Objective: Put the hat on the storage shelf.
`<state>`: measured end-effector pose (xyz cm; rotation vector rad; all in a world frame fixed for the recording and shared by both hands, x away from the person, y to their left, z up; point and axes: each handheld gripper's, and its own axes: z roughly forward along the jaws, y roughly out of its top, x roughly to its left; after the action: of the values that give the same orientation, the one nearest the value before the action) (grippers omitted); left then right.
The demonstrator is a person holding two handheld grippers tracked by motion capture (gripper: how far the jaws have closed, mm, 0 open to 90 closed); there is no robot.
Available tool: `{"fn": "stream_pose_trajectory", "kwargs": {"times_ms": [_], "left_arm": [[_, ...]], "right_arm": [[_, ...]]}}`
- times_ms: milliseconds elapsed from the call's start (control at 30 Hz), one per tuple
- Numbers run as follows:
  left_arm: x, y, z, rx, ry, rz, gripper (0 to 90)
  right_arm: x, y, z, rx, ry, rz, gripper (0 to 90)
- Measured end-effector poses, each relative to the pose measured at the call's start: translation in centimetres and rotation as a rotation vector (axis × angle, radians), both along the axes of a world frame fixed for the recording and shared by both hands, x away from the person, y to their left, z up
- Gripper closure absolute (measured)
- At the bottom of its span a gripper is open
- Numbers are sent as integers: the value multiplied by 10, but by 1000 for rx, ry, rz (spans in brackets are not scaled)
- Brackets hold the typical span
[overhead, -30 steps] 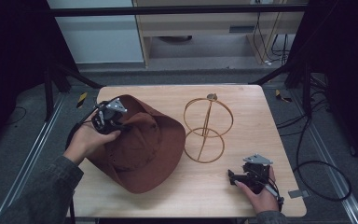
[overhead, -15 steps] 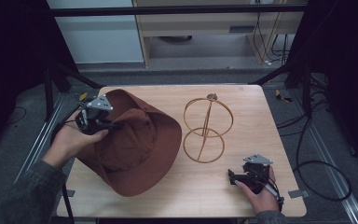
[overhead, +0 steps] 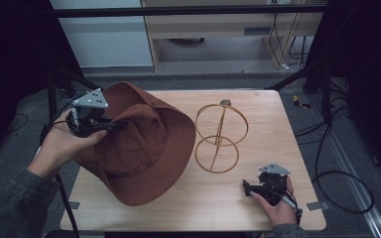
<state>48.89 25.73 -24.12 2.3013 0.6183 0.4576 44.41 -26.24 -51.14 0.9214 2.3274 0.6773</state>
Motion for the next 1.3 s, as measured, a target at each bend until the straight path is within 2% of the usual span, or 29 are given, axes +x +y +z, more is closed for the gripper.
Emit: {"fn": "stream_pose_trajectory", "kwargs": {"times_ms": [333, 633, 733, 833, 933, 1300], "left_arm": [[-1, -10, 23, 1, -22, -21, 887], [-3, -28, 44, 8, -41, -60, 887], [0, -35, 44, 7, -34, -71, 887], [0, -45, 41, 14, -63, -77, 887], [-4, -53, 40, 11, -69, -98, 887], [-1, -79, 52, 19, -71, -127, 888]], "right_arm": [[1, 0, 0, 0, 1, -2, 6], [1, 0, 0, 0, 1, -1, 5], [1, 0, 0, 0, 2, -1, 5], [1, 0, 0, 0, 2, -1, 6], [1, 0, 0, -1, 1, -1, 5], [1, 0, 0, 0, 1, -2, 4]]}}
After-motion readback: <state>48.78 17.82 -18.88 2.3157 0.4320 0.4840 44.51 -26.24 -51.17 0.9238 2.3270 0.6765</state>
